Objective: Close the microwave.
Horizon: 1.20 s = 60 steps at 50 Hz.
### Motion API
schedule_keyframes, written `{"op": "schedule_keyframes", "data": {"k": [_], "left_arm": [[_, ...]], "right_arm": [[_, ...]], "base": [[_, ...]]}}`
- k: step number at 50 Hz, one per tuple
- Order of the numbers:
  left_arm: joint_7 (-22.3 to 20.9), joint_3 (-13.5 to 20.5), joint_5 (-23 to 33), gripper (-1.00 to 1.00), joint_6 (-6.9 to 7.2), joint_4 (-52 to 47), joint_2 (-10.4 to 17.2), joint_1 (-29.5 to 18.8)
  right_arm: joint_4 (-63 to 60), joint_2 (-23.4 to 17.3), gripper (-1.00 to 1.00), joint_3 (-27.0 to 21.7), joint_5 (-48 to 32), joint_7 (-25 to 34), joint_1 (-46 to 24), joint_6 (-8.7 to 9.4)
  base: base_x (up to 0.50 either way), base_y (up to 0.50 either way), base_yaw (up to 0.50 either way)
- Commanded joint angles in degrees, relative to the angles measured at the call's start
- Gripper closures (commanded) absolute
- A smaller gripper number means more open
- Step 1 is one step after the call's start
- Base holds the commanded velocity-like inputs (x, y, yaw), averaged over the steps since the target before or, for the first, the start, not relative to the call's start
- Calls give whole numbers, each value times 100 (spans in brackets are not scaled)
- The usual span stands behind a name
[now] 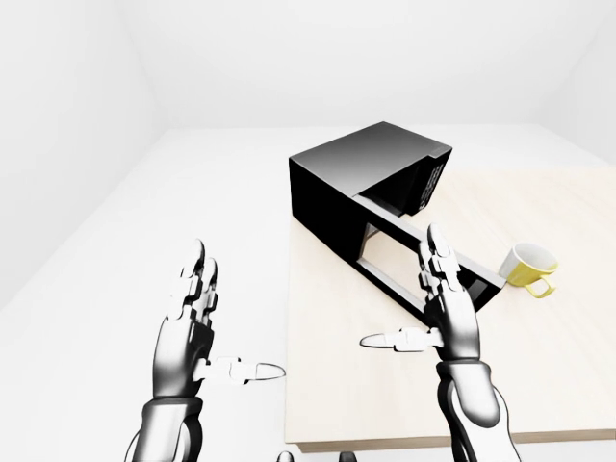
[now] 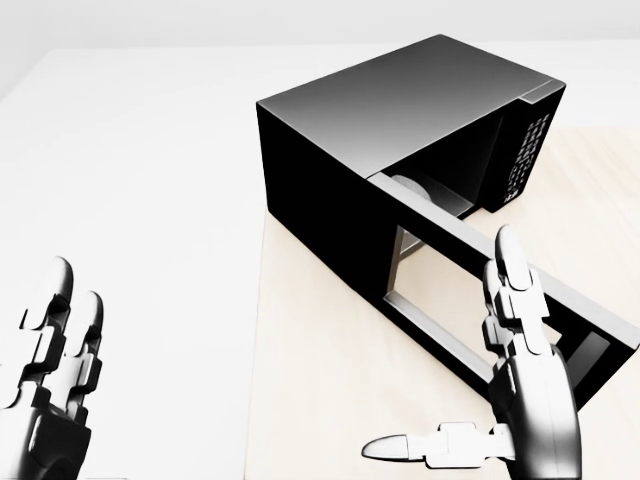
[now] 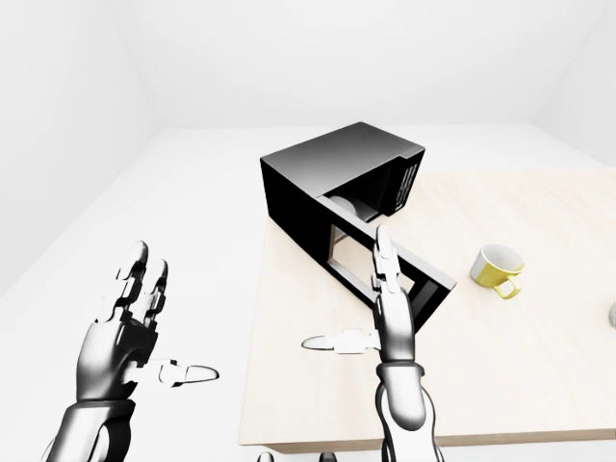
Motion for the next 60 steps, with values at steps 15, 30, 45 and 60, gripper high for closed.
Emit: {"op": "schedule_keyframes", "data": {"k": [15, 30, 45, 60], "left_arm": [[9, -29, -54, -100, 133, -171, 4, 55], [-2, -13, -59, -100, 107, -117, 7, 32], [4, -15, -32, -100, 98, -47, 7, -19], [11, -25, -37, -100, 117, -82, 12, -8]], "right_arm": [[49, 2, -100, 15, 48, -6, 26, -18], [221, 6, -100, 2, 37, -23, -82, -5], [1674, 28, -100, -202, -51, -208, -812, -387], [3034, -8, -100, -411, -50, -412, -1465, -665]], "base": [[0, 0, 0], [0, 0, 0], [0, 0, 0], [0, 0, 0]]}}
